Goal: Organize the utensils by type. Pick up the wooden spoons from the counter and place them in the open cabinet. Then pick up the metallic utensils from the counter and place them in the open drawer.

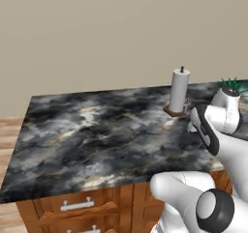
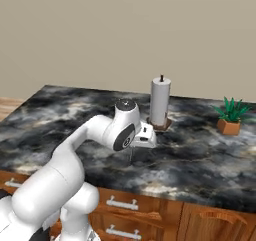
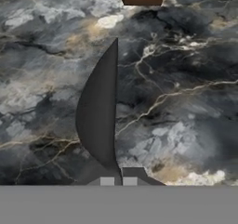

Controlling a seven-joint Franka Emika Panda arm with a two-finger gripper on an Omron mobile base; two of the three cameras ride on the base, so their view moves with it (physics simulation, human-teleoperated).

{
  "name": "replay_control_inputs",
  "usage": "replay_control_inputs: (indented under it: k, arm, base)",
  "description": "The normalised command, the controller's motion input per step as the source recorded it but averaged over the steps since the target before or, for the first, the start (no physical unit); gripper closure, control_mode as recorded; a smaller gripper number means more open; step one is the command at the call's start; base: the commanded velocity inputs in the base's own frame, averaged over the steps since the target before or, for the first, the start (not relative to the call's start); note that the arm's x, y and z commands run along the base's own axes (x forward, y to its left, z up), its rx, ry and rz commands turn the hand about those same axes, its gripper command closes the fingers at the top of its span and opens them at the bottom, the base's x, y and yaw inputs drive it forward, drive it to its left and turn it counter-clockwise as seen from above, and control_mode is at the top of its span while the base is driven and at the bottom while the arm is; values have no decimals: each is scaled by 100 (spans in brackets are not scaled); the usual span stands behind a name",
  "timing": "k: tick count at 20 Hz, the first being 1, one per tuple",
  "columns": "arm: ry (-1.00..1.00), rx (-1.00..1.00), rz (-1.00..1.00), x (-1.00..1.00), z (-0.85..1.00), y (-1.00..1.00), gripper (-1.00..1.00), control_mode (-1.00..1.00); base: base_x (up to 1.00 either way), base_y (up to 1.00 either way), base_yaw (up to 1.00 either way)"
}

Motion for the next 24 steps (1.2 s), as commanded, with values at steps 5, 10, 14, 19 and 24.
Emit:
replay_control_inputs:
  k: [5,10,14,19,24]
  arm:
    - [0,0,0,0,0,0,100,100]
    - [0,0,0,0,0,0,100,100]
    - [0,0,0,0,0,0,100,100]
    - [0,0,0,0,0,0,100,100]
    - [0,0,0,0,0,0,100,100]
  base:
    - [0,-26,-81]
    - [0,-17,-97]
    - [0,-19,-98]
    - [0,-25,-94]
    - [9,-29,-85]
